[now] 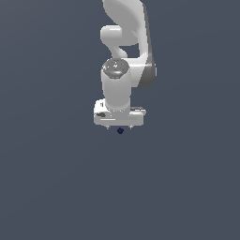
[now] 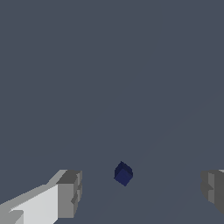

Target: Pick up the object and move it to a goal position.

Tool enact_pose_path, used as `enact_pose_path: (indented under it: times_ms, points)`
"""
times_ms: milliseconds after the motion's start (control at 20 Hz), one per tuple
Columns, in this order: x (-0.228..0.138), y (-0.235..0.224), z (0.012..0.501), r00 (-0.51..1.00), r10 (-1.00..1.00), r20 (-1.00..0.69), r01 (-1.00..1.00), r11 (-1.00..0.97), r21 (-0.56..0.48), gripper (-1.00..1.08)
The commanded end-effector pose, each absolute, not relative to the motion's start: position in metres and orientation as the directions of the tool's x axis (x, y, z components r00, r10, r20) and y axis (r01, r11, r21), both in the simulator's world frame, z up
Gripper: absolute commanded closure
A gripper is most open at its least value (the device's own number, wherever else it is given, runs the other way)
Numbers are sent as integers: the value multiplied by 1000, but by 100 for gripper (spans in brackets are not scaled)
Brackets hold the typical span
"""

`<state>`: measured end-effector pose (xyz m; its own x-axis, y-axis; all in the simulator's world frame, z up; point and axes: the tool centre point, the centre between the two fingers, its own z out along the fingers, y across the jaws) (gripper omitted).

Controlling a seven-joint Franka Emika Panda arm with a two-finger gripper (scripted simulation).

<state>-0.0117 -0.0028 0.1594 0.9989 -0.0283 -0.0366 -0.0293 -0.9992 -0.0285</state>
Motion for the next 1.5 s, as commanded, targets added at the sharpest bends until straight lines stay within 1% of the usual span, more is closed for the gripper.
enact_pose_path:
  times_ms: [0,300,600,1050,1450]
  points:
    - [-14,-2,156,998,-47,-36,-48,-998,-28,-92]
    - [-22,0,141,991,-129,-34,-130,-991,-24,-92]
    - [-37,2,119,966,-257,-29,-257,-966,-17,-92]
    - [-66,3,84,883,-469,-14,-469,-883,-6,-92]
    - [-84,2,68,820,-573,-3,-573,-820,-1,-92]
